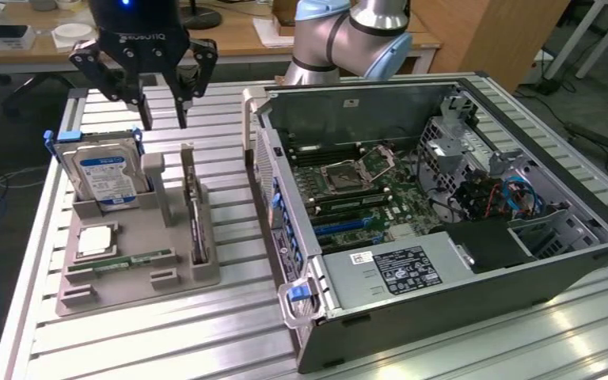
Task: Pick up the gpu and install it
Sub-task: 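Pick up the gpu and move the gpu toward the slot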
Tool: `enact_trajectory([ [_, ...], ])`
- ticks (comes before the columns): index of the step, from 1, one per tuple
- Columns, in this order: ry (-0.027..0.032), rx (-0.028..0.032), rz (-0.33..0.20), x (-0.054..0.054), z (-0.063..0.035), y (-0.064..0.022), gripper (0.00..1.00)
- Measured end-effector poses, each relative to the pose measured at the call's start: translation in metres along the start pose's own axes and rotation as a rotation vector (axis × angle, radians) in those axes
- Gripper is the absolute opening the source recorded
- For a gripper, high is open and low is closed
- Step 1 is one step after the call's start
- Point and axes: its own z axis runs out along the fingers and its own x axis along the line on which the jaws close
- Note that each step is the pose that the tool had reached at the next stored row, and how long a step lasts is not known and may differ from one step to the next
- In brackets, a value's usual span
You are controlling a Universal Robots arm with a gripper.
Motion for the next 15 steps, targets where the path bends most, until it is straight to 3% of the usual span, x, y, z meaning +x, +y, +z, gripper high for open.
enact_trajectory([
  [1,-0.0004,0.0001,-0.007,0.0,0.0,-0.0001,0.41],
  [2,0.0003,0.0008,-0.022,0.0,0.0003,-0.0001,0.47],
  [7,0.0066,-0.0005,-0.107,0.0,0.0062,-0.0003,0.47],
  [15,0.0073,-0.0007,-0.117,0.001,0.0206,-0.001,0.47],
])
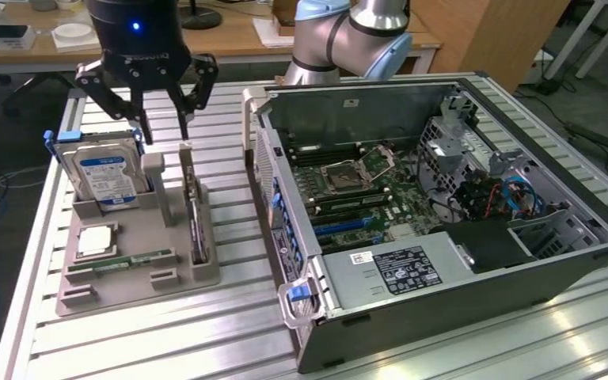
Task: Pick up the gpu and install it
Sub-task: 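Pick up the gpu and move the gpu toward the slot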
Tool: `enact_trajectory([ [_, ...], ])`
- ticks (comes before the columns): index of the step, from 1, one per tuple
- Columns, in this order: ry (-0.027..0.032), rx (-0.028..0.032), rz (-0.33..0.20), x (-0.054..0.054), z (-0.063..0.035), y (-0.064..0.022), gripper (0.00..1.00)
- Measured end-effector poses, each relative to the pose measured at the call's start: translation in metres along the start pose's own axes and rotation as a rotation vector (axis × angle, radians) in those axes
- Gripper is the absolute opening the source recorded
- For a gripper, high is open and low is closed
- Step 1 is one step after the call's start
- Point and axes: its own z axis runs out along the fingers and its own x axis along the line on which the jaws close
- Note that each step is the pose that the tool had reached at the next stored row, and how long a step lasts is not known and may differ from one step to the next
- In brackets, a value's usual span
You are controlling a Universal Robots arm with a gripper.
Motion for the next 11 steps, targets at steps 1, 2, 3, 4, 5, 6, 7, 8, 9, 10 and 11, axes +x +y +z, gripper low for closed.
enact_trajectory([
  [1,-0.0001,0.0,0.0,0.0,0.0018,-0.0001,0.47],
  [2,0.0,0.0,0.0,0.0,0.0036,-0.0005,0.47],
  [3,-0.0001,0.0,0.0,0.0,0.0054,-0.0014,0.47],
  [4,0.0,0.0,0.0,0.0,0.0071,-0.0025,0.47],
  [5,-0.0001,0.0,0.0,0.0,0.0089,-0.0032,0.47],
  [6,-0.0001,0.0,0.0,0.0,0.0108,-0.0034,0.47],
  [7,0.0,0.0,0.0,0.0,0.0125,-0.0035,0.47],
  [8,-0.0001,0.0,0.0,0.0,0.0144,-0.0036,0.47],
  [9,-0.0001,0.0,0.0,0.001,0.0161,-0.0037,0.47],
  [10,0.0,0.0001,0.0,0.001,0.0179,-0.0041,0.47],
  [11,0.0,0.0,0.0,0.0,0.0197,-0.0047,0.47],
])
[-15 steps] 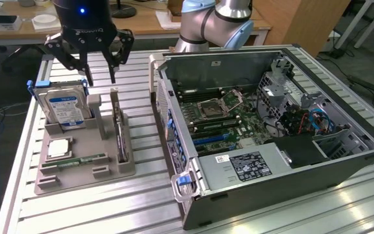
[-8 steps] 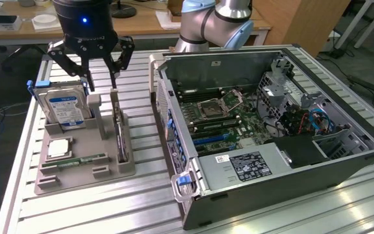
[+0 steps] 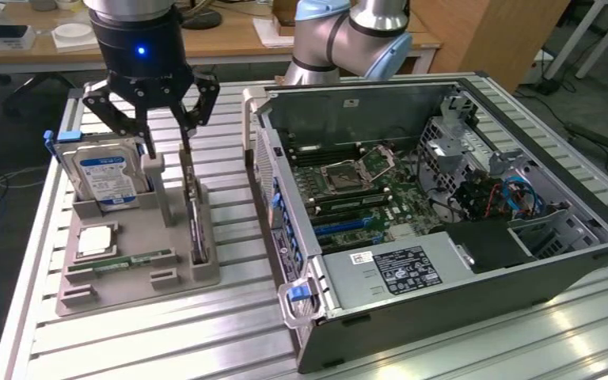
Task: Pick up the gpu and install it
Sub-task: 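Pick up the gpu and move the gpu toward the slot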
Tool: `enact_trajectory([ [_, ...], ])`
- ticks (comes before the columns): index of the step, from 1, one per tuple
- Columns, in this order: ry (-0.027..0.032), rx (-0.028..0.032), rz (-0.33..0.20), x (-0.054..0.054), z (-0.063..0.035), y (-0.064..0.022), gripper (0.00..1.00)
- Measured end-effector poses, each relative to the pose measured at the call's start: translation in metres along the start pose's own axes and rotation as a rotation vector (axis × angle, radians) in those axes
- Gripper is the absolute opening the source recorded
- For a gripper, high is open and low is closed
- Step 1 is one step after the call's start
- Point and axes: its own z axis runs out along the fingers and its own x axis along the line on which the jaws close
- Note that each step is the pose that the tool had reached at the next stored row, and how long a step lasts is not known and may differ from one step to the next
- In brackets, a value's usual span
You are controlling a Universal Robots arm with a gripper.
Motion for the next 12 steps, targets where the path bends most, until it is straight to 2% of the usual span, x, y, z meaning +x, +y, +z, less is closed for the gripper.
enact_trajectory([
  [5,-0.0002,0.0003,0.0,0.0,0.0087,-0.0015,0.47],
  [8,0.0048,0.0004,0.0,0.0,0.0104,-0.0017,0.47],
  [12,0.0058,0.0003,0.0,0.0,0.0162,-0.0072,0.47],
])
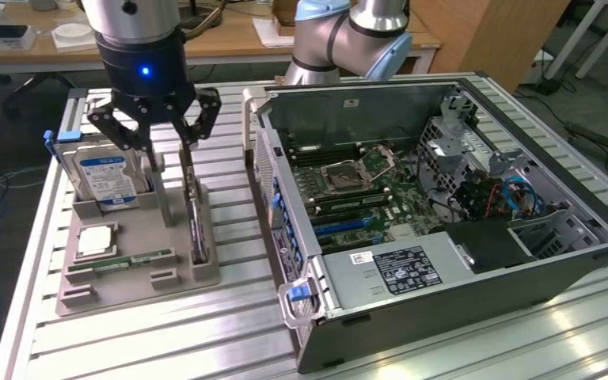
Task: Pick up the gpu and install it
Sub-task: 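Pick up the gpu and move the gpu toward the slot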
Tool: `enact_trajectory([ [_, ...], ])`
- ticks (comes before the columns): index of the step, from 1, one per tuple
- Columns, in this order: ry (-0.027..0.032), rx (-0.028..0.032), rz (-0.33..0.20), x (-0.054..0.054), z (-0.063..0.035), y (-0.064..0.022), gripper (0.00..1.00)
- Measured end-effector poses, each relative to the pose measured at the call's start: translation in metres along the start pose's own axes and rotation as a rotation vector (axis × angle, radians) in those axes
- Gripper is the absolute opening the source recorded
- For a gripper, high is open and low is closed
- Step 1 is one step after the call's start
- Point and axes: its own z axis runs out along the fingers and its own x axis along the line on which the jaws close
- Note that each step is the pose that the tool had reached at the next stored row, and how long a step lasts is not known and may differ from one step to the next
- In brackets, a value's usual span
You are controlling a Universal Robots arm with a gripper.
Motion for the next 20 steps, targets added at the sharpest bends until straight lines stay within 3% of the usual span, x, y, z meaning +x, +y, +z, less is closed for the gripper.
enact_trajectory([
  [8,0.0,0.0,0.0,-0.016,0.0182,-0.0067,0.47],
  [11,-0.0003,-0.0001,0.0,-0.016,0.0235,-0.0129,0.47],
  [20,-0.0001,0.0,0.0,-0.017,0.0398,-0.0139,0.47],
])
